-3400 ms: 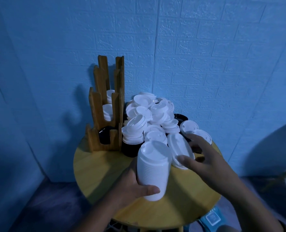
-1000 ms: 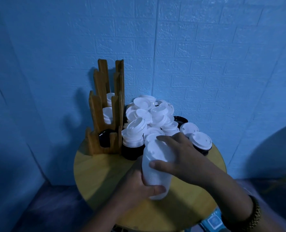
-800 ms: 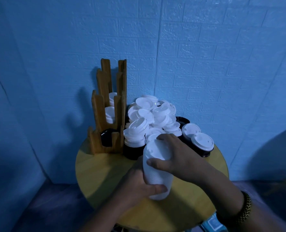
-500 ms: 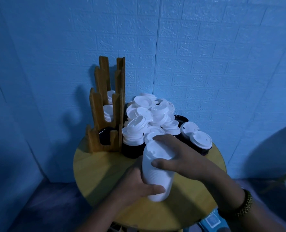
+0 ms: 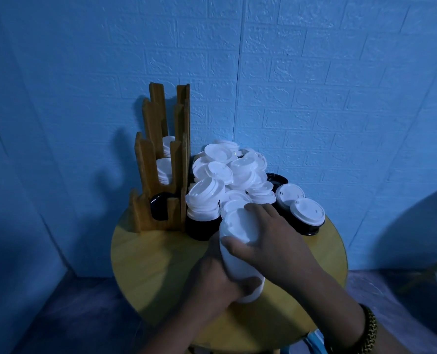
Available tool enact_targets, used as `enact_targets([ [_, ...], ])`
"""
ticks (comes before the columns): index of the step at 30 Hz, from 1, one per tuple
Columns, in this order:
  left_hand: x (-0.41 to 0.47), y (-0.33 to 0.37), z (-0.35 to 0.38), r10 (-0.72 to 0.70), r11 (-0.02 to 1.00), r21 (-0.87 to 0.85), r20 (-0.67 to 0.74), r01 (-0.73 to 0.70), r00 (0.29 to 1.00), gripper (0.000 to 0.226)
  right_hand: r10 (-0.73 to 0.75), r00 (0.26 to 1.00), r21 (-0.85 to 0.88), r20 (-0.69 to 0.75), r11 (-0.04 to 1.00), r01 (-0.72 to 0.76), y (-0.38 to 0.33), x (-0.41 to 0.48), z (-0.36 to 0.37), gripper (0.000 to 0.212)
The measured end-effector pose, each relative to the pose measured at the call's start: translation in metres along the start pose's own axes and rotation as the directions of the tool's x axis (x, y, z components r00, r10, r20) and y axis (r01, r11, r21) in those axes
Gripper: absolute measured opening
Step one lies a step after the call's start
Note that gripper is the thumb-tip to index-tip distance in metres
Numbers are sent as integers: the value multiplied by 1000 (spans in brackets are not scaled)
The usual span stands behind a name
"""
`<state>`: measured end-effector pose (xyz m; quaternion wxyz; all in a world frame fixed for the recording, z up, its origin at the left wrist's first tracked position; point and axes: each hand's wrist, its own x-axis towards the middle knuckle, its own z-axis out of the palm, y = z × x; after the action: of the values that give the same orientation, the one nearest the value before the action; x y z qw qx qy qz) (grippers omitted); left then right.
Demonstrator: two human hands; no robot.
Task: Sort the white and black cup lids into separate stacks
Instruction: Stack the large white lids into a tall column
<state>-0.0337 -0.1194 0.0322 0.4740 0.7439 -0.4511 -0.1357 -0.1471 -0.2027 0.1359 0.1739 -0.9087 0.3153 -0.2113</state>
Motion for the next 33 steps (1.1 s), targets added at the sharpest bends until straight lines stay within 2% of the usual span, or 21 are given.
enact_targets([
  [3, 2, -2, -7, -8, 997, -73, 73, 13, 997, 84, 26, 1000, -21, 13, 999, -25, -2, 4, -2, 71],
  [5, 2, 0, -8, 6, 971, -238, 108, 20, 994, 87, 5, 1000, -17, 18, 1000, -5, -2, 5, -1, 71],
  [8, 4, 6, -8, 39, 913, -408, 51, -15, 998, 91, -62, 996, 121, 71, 991, 53, 4, 5, -4, 70],
  [10, 6, 8, -8, 70, 891, -450, 0, -63, 998, 81, -100, 985, 236, 144, 970, 64, 11, 5, -10, 66],
  [12, 7, 11, -9, 57, 872, -487, 1, -49, 998, 75, -133, 972, 349, 196, 935, 57, 16, 3, -15, 60],
  [15, 4, 16, -6, 37, 887, -459, -41, -52, 998, 78, -101, 993, 362, 66, 929, 71, 15, 0, -11, 47],
  [18, 1, 22, -1, 21, 910, -409, -121, -69, 992, 85, -48, 998, 234, -45, 970, 57, 7, -5, -1, 56],
  [21, 2, 21, -6, 31, 914, -402, -66, -55, 997, 84, -78, 997, 159, -12, 984, 79, 10, -4, -5, 62],
  [23, 5, 20, -15, 60, 913, -405, 23, -45, 998, 76, -102, 993, 215, 55, 973, 87, 18, 1, -11, 63],
  [25, 6, 20, -18, 64, 919, -393, 52, -39, 997, 76, -113, 990, 260, 79, 962, 89, 21, 3, -12, 66],
  [29, 5, 17, -8, 51, 941, -335, 1, -47, 999, 98, -71, 997, 154, 16, 986, 68, 15, 2, -4, 77],
  [31, 3, 13, -6, 68, 952, -300, -2, -65, 998, 95, -104, 993, 202, 53, 975, 91, 20, 3, -3, 86],
  [33, 4, 10, -9, 65, 948, -314, 17, -57, 998, 94, -131, 985, 372, 109, 925, 82, 32, 7, -8, 83],
])
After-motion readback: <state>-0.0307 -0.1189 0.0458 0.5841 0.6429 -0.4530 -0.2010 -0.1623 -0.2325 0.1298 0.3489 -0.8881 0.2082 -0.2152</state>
